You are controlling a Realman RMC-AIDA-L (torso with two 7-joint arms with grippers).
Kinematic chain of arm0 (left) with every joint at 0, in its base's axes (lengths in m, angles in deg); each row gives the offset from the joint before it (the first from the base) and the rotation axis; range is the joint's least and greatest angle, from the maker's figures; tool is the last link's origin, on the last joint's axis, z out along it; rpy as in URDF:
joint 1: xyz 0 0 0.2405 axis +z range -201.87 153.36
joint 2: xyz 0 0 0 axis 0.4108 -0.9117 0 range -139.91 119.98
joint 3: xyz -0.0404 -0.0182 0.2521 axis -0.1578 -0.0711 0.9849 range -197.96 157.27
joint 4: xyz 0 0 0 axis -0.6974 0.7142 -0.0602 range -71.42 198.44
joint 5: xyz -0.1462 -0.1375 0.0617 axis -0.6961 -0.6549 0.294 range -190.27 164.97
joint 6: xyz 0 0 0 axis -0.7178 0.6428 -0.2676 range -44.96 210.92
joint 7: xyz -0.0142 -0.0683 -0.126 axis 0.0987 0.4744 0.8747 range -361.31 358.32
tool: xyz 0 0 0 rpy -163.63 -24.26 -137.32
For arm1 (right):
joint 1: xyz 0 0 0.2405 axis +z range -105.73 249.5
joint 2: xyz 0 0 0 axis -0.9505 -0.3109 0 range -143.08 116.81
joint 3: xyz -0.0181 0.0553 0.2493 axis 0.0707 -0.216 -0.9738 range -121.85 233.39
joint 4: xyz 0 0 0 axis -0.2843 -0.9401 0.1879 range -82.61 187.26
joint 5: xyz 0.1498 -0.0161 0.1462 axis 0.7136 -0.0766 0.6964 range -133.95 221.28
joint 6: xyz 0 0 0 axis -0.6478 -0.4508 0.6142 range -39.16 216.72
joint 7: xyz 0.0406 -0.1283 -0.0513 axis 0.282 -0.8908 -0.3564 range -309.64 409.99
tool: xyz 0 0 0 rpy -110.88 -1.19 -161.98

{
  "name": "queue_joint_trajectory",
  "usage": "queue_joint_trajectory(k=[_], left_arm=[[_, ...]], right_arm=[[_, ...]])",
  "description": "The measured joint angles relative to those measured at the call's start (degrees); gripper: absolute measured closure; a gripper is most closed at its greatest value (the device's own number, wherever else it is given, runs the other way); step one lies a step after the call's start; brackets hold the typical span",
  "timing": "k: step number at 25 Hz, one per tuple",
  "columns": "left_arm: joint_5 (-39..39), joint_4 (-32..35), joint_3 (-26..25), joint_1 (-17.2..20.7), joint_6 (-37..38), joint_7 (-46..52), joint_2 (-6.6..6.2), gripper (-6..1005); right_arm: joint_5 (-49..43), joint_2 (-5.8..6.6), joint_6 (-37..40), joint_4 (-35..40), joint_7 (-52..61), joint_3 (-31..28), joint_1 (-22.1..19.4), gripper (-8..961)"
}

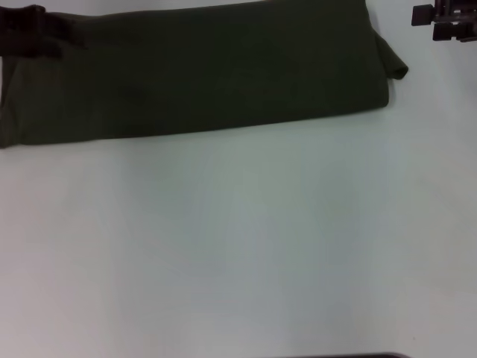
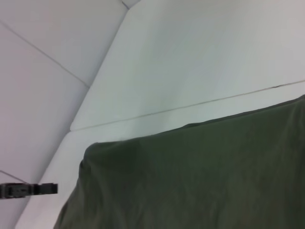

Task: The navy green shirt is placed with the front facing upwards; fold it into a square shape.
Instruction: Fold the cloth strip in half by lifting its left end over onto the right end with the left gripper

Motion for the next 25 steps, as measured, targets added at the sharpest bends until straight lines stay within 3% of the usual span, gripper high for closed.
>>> queue_joint_trajectory(k=[5, 10, 15, 18, 25], left_arm=[[0.5, 0.0, 0.4, 0.4, 6.2, 4.4, -2.94, 449], [1.4, -0.4, 0.2, 2.6, 6.8, 9.8, -5.49, 446], [3.9, -0.5, 0.4, 5.0, 4.4, 11.0, -5.8, 444], [6.4, -0.7, 0.4, 5.4, 3.4, 11.1, -5.37, 379], [9.7, -2.6, 0.6, 5.2, 0.6, 11.1, -4.59, 373]], right_arm=[[-1.2, 0.14, 0.1, 0.4, -2.4, 0.5, -0.4, 37], [-2.0, 0.15, 0.0, 1.7, -2.9, 0.9, -1.2, 37], [-1.9, -0.01, 0.2, 2.3, -3.0, 0.9, -1.6, 36], [-1.9, -0.15, 0.3, 2.3, -2.9, 0.9, -1.6, 36], [-1.8, -0.39, 0.5, 2.3, -2.4, 0.9, -1.4, 36]])
